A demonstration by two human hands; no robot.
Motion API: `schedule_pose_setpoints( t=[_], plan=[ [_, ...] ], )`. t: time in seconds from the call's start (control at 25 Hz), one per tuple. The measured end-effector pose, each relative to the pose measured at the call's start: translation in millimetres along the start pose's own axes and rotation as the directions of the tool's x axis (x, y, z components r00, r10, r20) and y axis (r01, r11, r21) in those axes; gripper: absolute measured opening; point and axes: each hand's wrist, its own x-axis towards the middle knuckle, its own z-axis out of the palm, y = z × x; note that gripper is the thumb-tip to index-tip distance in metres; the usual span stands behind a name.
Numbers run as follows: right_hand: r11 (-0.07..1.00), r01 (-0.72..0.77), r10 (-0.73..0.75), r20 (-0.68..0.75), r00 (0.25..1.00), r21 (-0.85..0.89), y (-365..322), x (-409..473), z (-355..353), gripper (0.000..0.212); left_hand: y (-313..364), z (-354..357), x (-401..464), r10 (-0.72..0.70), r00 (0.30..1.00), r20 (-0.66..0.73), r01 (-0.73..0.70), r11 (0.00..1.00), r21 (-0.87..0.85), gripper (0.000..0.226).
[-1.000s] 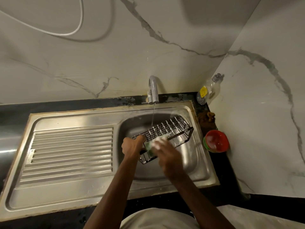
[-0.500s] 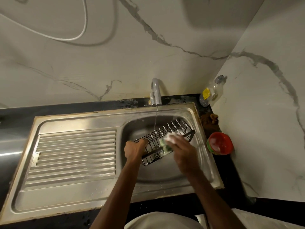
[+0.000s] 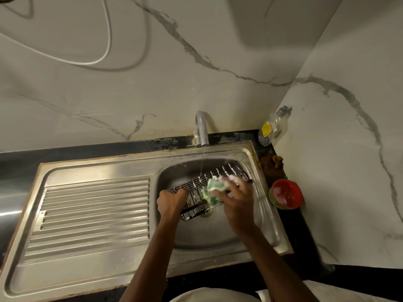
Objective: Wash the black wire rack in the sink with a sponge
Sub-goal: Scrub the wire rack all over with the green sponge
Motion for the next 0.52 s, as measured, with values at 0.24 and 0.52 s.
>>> schedule_pose_setpoints(
  t=[0.24,0.52],
  plan=[
    [0.916,-0.325,0.340,-0.027,0.940,0.237,15.9,16.7,-5.3,0.024,-7.2,0.7,6.6,0.000,1.000,0.000,0.000,1.000,0.023,0.043],
    [0.882,-0.463,0.472,0.210,0.856,-0.090,-9.4,26.5,-3.5,0.047,9.6,-6.0,-19.4,0.046,0.999,-0.021,-0.045,0.997,0.059,0.027]
  ],
)
